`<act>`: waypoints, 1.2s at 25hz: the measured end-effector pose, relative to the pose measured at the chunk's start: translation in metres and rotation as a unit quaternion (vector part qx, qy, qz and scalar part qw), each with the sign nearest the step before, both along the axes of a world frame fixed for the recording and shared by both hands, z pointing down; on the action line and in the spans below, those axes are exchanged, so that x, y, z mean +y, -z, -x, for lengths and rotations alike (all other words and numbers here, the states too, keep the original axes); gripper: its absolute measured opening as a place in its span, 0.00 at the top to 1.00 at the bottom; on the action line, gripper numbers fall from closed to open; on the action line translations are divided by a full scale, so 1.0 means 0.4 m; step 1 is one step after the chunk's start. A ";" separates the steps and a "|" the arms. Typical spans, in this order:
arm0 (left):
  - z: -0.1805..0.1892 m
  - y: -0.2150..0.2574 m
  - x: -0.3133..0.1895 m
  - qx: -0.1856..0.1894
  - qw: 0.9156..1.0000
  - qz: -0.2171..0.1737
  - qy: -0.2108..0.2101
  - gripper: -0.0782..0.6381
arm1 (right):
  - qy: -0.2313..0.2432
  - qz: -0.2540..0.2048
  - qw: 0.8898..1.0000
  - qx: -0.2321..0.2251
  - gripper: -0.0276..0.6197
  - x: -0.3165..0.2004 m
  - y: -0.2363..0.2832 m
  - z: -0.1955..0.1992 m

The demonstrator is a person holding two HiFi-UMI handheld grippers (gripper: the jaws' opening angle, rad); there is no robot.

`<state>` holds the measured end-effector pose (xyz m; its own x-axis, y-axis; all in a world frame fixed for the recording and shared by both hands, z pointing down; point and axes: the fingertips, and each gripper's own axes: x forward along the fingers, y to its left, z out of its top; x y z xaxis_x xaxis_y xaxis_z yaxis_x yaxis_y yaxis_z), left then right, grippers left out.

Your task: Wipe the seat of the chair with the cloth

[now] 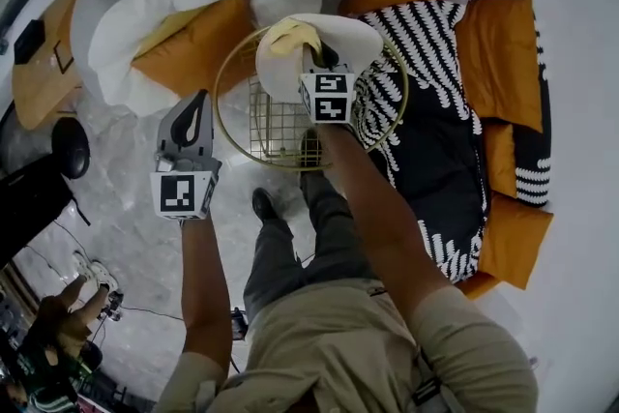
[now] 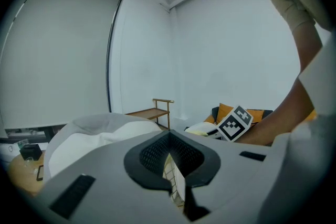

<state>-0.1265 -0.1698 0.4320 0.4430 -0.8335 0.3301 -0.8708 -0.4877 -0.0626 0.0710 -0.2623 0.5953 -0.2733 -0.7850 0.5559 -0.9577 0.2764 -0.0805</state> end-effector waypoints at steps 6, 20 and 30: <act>-0.055 -0.002 -0.027 0.005 1.000 0.001 -0.021 0.87 | -0.143 0.014 0.989 0.017 0.88 0.048 -0.015 -0.377; -0.097 0.003 -0.029 0.019 0.999 -0.004 -0.030 0.87 | -0.165 0.010 0.986 0.013 0.88 0.074 -0.005 -0.413; 0.009 -0.047 0.022 0.008 1.000 0.018 0.002 0.87 | -0.027 0.050 0.997 -0.051 0.88 0.019 -0.073 0.082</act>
